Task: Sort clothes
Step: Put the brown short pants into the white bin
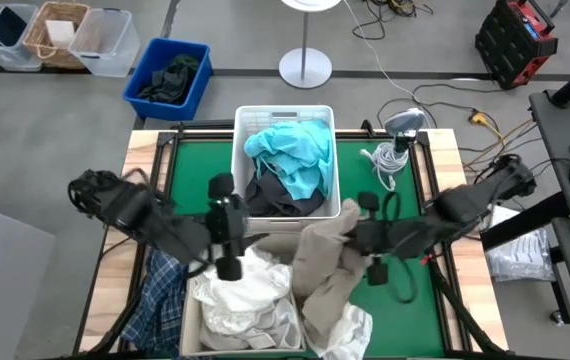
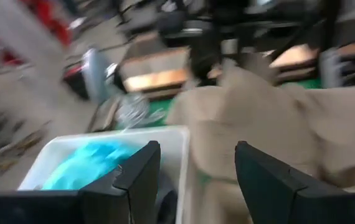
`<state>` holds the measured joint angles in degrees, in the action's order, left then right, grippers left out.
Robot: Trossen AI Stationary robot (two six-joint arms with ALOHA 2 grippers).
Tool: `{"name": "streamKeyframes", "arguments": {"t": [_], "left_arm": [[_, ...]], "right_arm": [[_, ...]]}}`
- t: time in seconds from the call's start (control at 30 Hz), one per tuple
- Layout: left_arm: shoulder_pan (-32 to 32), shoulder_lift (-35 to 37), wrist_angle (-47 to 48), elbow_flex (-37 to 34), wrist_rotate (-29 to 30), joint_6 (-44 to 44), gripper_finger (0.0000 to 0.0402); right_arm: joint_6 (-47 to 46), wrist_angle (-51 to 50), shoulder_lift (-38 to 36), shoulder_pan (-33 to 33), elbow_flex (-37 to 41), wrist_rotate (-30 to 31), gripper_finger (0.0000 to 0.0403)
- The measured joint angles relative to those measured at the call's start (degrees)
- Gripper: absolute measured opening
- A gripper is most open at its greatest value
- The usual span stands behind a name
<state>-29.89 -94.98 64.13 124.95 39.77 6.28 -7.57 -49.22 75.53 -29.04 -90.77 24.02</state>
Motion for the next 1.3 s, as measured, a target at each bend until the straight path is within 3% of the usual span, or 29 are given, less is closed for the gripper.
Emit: {"name": "streamKeyframes", "arguments": {"t": [0.2, 0.4, 0.7, 1.07, 1.2, 1.3], "left_arm": [[0.0, 6.2, -8.5, 0.0, -15.1, -3.9, 0.0185], [0.0, 10.1, -11.7, 0.0, -16.2, -7.5, 0.0185], [0.0, 11.3, -12.6, 0.0, -7.1, -10.8, 0.0185], [0.0, 12.7, -13.2, 0.0, 9.9, -12.0, 0.0185], [0.0, 13.2, -13.1, 0.0, 16.4, -12.1, 0.0185], [0.0, 13.9, -13.1, 0.0, 18.2, -12.1, 0.0185]], "right_arm": [[17.7, 3.7, -1.9, -1.8, -9.9, 0.4, 0.0011], [29.2, 14.9, -1.8, -0.9, -19.6, 5.5, 0.0011], [45.6, 27.9, 2.8, 5.5, -28.6, 7.8, 0.0012], [52.3, 28.9, 12.5, 22.6, -33.5, 10.6, 0.0012], [53.2, 28.7, 16.5, 28.2, -33.7, 8.2, 0.0012], [51.7, 27.7, 19.9, 31.1, -33.6, 4.7, 0.0012]]}}
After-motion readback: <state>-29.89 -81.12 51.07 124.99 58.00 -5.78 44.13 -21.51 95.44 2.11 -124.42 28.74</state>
